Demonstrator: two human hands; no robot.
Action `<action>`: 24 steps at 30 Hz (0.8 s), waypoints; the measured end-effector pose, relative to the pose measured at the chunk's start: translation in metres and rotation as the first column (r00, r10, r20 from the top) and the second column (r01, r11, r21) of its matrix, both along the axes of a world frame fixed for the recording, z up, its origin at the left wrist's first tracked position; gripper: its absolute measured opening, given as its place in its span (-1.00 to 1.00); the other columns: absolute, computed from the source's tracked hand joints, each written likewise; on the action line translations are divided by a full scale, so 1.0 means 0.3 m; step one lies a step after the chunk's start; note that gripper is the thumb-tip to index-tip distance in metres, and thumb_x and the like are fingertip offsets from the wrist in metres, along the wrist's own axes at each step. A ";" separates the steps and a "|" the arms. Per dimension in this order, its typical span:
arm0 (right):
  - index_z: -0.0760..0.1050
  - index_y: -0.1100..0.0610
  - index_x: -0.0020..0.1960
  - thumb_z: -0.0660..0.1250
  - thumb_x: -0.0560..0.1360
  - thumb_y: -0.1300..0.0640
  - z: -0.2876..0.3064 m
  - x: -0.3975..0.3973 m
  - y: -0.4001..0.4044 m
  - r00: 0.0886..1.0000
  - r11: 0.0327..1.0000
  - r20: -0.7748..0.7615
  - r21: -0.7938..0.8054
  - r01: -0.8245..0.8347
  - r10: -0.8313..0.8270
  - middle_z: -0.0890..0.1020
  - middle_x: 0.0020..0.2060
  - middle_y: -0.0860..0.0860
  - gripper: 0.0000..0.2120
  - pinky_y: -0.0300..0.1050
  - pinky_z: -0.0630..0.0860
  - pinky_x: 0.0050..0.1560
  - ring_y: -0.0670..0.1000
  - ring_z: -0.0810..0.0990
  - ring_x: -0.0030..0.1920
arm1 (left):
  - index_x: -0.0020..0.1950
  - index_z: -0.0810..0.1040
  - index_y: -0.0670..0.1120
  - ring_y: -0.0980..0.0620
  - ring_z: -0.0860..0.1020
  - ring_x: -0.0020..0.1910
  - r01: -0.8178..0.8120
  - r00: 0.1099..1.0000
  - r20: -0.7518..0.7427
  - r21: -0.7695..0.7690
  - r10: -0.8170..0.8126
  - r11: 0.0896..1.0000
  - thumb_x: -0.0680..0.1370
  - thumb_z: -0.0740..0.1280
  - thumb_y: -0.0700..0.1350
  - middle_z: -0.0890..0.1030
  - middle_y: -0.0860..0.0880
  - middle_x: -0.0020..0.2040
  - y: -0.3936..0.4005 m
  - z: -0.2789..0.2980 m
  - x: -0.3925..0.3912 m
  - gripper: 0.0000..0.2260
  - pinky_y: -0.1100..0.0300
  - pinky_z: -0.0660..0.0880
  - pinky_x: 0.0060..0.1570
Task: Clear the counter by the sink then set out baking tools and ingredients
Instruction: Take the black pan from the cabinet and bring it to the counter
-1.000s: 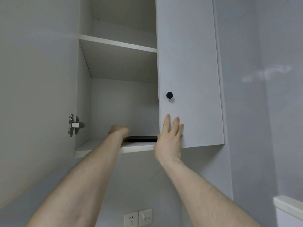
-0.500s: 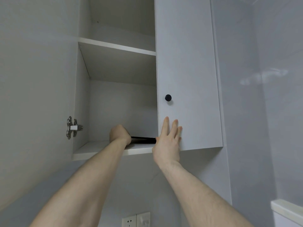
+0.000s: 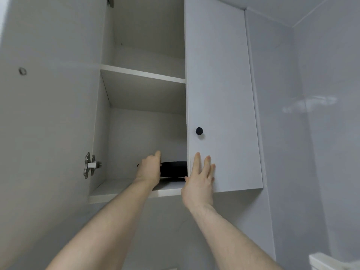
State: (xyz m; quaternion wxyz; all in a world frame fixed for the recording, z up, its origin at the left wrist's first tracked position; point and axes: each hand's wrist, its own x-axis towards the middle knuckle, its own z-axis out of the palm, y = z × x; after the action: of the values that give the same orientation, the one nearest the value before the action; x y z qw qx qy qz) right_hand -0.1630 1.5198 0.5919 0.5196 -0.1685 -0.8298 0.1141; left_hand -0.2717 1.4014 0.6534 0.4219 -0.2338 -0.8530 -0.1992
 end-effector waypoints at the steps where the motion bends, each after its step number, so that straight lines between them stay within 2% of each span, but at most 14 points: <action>1: -0.26 0.09 0.64 0.24 0.65 0.09 0.002 0.006 -0.001 1.000 1.000 0.001 -0.010 -0.013 0.013 -0.15 0.61 0.21 -0.20 0.07 0.30 0.50 0.32 -0.02 0.61 | 0.02 0.40 -0.12 -0.19 0.58 -0.04 0.031 0.999 -0.022 0.014 -0.030 0.999 0.45 0.22 -0.47 0.57 -0.15 0.00 -0.005 0.006 0.004 -0.71 -0.06 0.59 -0.04; 6: -0.25 0.05 0.63 0.29 0.62 0.15 0.020 0.038 -0.001 0.998 0.997 0.032 -0.056 -0.060 0.061 -0.17 0.61 0.16 -0.17 0.03 0.32 0.50 0.28 -0.05 0.62 | 0.03 0.59 -0.10 -0.11 0.51 -0.10 0.097 0.993 -0.072 0.007 -0.097 0.995 0.51 0.23 -0.46 0.42 -0.05 -0.05 -0.043 0.028 0.013 -0.69 0.07 0.49 -0.11; 8: -0.22 0.04 0.63 0.32 0.59 0.22 0.034 0.060 -0.001 0.994 0.992 0.054 -0.089 -0.088 0.093 -0.17 0.60 0.14 -0.14 0.00 0.37 0.46 0.26 -0.05 0.62 | 0.01 0.56 -0.09 -0.08 0.49 -0.10 0.092 0.994 -0.065 0.031 -0.090 0.995 0.55 0.24 -0.43 0.38 -0.01 -0.06 -0.064 0.026 0.018 -0.74 0.12 0.40 -0.12; 10: -0.16 0.05 0.62 0.36 0.54 0.25 0.051 0.081 -0.009 0.995 0.993 0.062 -0.099 -0.068 0.074 -0.15 0.59 0.16 -0.12 0.00 0.33 0.47 0.25 -0.01 0.61 | -0.05 0.45 -0.05 -0.07 0.51 -0.10 0.089 0.994 -0.067 0.076 -0.084 0.993 0.57 0.24 -0.40 0.41 0.01 -0.06 -0.092 0.020 0.019 -0.77 0.12 0.38 -0.16; 12: -0.08 0.05 0.61 0.38 0.52 0.21 0.072 0.104 -0.025 0.999 1.000 0.031 -0.011 -0.015 0.015 -0.10 0.59 0.16 -0.15 0.02 0.25 0.50 0.23 0.02 0.60 | -0.07 0.38 -0.05 -0.07 0.53 -0.14 0.073 0.993 -0.096 0.128 -0.061 0.989 0.58 0.24 -0.37 0.48 0.00 -0.07 -0.121 0.015 0.023 -0.78 0.06 0.46 -0.21; 15: 0.01 0.05 0.61 0.42 0.52 0.17 0.112 0.117 -0.062 0.998 0.967 0.037 0.247 -0.056 0.049 0.03 0.59 0.12 -0.18 -0.01 0.29 0.44 0.15 0.17 0.53 | -0.07 0.36 -0.05 -0.07 0.52 -0.18 0.059 0.990 -0.139 0.227 -0.028 0.972 0.60 0.26 -0.33 0.51 -0.01 -0.08 -0.157 0.008 0.054 -0.81 -0.02 0.54 -0.24; 18: 0.07 0.05 0.60 0.43 0.52 0.15 0.170 0.114 -0.113 0.992 0.942 0.077 0.315 -0.117 0.097 0.22 0.54 0.05 -0.21 -0.02 0.32 0.39 0.12 0.26 0.48 | -0.02 0.40 -0.09 -0.09 0.51 -0.21 0.087 0.978 -0.203 0.243 -0.037 0.966 0.59 0.28 -0.35 0.53 -0.08 -0.03 -0.187 0.001 0.098 -0.83 -0.01 0.50 -0.31; 21: 0.23 0.08 0.54 0.41 0.55 0.14 0.236 0.108 -0.162 0.985 0.942 0.120 0.299 -0.155 0.124 0.41 0.41 0.05 -0.38 -0.02 0.39 0.29 0.14 0.38 0.38 | 0.02 0.44 -0.14 -0.04 0.44 -0.23 0.097 0.966 -0.259 0.260 -0.028 0.961 0.54 0.32 -0.40 0.52 -0.11 0.01 -0.220 -0.012 0.132 -0.81 0.05 0.42 -0.36; 24: 0.46 0.07 0.33 0.38 0.57 0.16 0.296 0.110 -0.195 0.982 0.942 0.159 0.300 -0.149 0.105 0.59 0.21 0.08 -0.66 -0.01 0.45 0.10 0.17 0.52 0.24 | 0.02 0.45 -0.13 -0.06 0.47 -0.18 0.097 0.957 -0.289 0.299 -0.007 0.949 0.52 0.36 -0.40 0.52 -0.10 0.01 -0.244 -0.017 0.165 -0.78 0.02 0.49 -0.35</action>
State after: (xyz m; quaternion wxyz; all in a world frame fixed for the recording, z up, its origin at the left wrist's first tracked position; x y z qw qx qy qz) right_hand -0.1299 1.4612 0.6809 0.4712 -0.0383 -0.8812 0.0034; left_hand -0.2222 1.3282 0.6483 0.5662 -0.2134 -0.7350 -0.3060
